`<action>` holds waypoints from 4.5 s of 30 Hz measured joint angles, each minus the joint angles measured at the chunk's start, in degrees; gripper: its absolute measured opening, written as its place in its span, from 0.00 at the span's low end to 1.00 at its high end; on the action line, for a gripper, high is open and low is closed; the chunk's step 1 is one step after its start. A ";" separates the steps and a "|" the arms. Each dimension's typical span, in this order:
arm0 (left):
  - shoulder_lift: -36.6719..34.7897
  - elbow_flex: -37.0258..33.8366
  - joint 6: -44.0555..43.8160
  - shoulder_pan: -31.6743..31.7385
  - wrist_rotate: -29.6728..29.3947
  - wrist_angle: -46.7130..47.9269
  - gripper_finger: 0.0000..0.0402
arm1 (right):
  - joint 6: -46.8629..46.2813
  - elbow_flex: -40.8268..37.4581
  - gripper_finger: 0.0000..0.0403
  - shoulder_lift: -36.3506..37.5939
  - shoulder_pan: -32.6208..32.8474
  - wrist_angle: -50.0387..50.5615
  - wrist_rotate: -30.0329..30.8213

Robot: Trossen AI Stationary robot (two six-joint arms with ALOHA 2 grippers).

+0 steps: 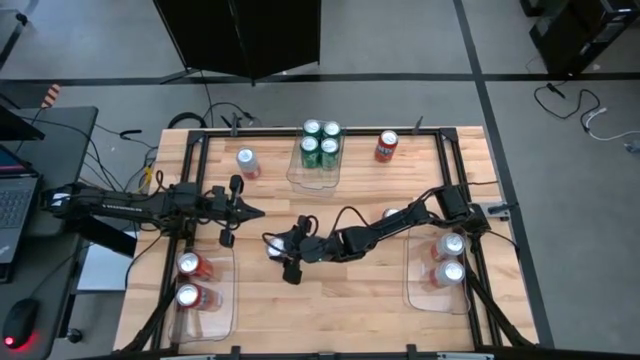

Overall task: Sort soda cans
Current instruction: Put the bottom pink and white soda can into the bottom right transparent bin

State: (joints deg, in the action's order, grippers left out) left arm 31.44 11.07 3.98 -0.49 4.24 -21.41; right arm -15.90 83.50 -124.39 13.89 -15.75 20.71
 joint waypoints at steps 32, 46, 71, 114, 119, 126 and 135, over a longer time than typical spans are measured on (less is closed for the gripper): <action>0.00 0.00 -1.21 0.00 -1.21 -0.11 0.00 | -66.16 -0.04 0.65 33.52 24.91 94.67 34.18; 0.02 0.00 -1.63 0.00 -1.21 -0.22 0.00 | -83.85 -4.24 0.65 34.51 30.01 105.76 23.57; 0.02 0.00 -1.69 0.01 -1.21 -0.22 0.00 | -75.43 -2.27 0.65 34.40 30.37 105.74 11.72; 0.00 0.00 -1.35 0.02 -1.28 0.00 0.00 | -99.82 -21.07 0.65 24.00 24.49 93.66 38.29; 0.01 0.00 -1.36 0.01 -1.28 0.11 0.00 | -106.53 -21.13 0.65 19.70 24.44 93.57 37.89; 0.02 0.00 -1.40 0.02 -1.28 0.09 0.00 | -108.03 -20.96 0.66 19.21 24.44 93.51 34.32; 0.00 0.01 -1.82 0.01 -1.26 0.09 0.00 | -104.51 -20.67 0.91 23.85 24.44 94.51 23.47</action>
State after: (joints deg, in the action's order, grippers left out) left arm 31.44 11.08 2.16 -0.48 2.98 -21.32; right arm -120.41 62.83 -100.54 38.33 78.76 44.18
